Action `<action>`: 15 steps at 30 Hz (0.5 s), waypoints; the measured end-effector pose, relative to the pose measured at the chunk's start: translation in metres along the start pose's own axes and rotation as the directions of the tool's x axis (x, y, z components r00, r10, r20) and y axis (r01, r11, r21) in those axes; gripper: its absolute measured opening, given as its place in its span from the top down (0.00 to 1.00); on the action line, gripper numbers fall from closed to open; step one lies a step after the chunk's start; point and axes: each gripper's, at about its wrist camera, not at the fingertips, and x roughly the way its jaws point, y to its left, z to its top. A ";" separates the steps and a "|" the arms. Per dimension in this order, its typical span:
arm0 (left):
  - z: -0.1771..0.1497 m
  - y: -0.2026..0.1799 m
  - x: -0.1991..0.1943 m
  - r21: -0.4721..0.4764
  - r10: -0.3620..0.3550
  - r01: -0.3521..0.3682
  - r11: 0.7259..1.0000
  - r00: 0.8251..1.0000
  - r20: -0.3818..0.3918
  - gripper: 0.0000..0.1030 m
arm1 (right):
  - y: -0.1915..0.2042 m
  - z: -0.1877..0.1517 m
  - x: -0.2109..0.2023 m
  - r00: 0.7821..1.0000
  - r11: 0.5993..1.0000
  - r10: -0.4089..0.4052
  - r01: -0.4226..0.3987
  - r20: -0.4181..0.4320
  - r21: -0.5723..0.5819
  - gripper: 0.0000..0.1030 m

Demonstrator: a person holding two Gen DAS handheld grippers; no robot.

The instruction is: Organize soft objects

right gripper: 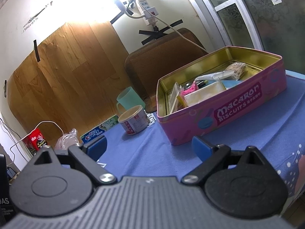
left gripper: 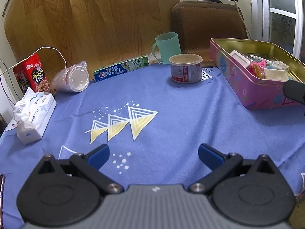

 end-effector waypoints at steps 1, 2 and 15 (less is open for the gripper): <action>0.000 0.000 0.000 0.002 -0.001 0.001 1.000 1.000 0.000 0.00 | 0.000 0.000 0.000 1.000 1.000 -0.001 0.001 0.001 0.000 0.05; 0.000 0.000 0.000 0.003 -0.003 0.003 1.000 1.000 0.000 0.00 | 0.000 0.000 0.000 1.000 1.000 -0.001 0.001 0.002 0.000 0.05; -0.001 -0.003 0.000 0.008 0.003 -0.003 1.000 1.000 0.002 0.00 | -0.001 0.000 -0.001 1.000 1.000 -0.002 0.002 0.003 0.003 0.05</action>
